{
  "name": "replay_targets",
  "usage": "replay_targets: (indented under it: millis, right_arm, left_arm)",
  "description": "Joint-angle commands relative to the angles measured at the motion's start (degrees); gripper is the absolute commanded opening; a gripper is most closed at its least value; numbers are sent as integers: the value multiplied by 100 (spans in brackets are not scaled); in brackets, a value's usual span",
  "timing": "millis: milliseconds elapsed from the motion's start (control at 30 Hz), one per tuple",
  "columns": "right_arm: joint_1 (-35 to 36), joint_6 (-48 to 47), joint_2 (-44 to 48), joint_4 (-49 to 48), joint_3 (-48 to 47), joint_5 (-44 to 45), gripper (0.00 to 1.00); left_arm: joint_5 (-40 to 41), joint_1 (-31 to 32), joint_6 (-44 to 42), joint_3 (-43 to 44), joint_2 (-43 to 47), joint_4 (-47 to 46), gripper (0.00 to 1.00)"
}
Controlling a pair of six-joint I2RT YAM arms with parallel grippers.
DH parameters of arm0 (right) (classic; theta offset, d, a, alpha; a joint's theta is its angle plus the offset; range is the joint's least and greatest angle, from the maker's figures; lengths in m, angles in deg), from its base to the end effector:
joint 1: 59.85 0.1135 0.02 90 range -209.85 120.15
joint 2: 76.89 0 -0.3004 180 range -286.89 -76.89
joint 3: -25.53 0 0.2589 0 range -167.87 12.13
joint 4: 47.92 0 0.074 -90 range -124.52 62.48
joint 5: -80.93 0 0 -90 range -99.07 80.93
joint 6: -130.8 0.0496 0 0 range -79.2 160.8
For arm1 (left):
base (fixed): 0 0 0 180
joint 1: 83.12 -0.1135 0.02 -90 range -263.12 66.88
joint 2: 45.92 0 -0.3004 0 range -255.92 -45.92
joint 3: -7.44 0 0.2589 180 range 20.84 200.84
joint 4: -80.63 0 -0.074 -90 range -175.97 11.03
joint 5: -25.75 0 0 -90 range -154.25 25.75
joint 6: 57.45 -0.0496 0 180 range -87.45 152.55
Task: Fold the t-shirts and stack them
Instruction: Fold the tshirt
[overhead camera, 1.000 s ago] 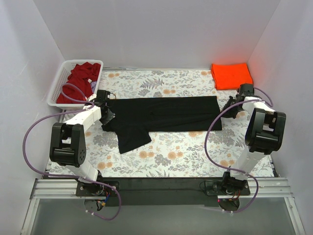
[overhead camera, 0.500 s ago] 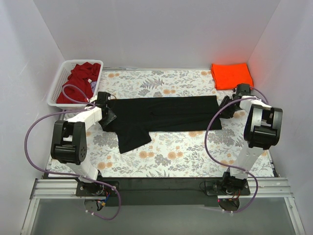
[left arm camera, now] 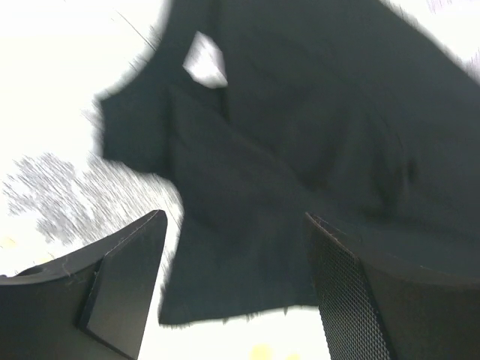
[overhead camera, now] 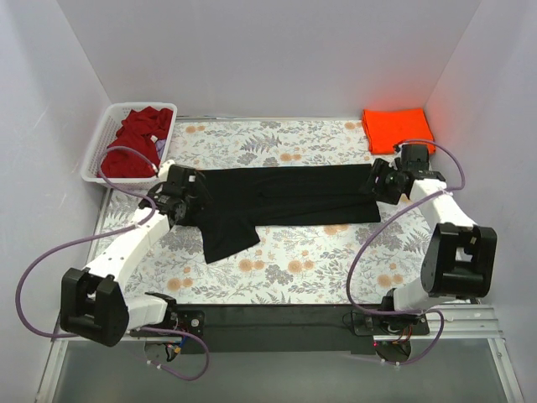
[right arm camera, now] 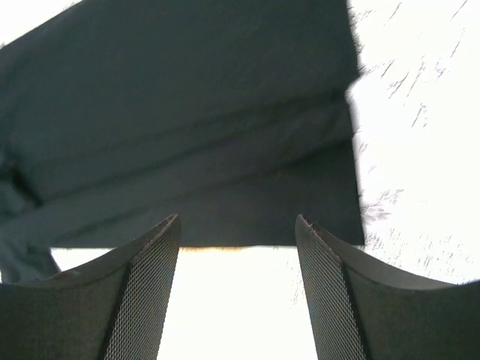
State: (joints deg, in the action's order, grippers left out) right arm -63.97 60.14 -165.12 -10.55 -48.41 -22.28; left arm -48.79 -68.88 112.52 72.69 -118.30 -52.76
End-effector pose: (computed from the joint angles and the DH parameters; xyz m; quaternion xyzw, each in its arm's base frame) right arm 0.3374 -0.0129 0.2539 0.1538 0.9264 0.1509 0.3089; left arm 0.2533 -0.0507 0.2695 -0.5462 0.7683 -0.1389 0.3035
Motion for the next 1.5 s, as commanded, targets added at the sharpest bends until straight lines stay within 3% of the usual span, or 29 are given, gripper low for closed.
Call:
replay_targets:
  millis: [0, 100, 300, 667, 800, 867, 933, 1133, 1467]
  right_arm:
    - [227, -105, 568, 99, 454, 126, 70]
    - [403, -167, 999, 99, 858, 100, 70]
    - [860, -254, 1624, 38, 1534, -120, 70]
    - [922, -422, 1967, -111, 2318, -384, 70]
    - [922, -492, 1958, -120, 2353, -428, 70]
    - [922, -518, 1932, -120, 2309, -437, 69]
    - [922, -536, 1932, -112, 2283, -437, 69]
    - [922, -588, 1976, -50, 2116, -366, 69]
    - [922, -685, 2020, 64, 2133, -384, 69]
  left_arm:
    - [203, 744, 177, -306, 346, 730, 72]
    - [106, 1263, 484, -596, 418, 906, 71]
    - [316, 2003, 950, -888, -30, 924, 59]
    - [484, 2136, 1021, -984, -1067, 459, 41]
    - [405, 2171, 1109, -1090, -1243, 405, 24]
    - [422, 2179, 1109, -1046, -1226, 432, 11]
    - [483, 2171, 1074, -880, -1182, 519, 0]
    - [861, 2136, 750, 445, -1375, 968, 0]
    - [1108, 1179, -437, 2669, -2691, 371, 0]
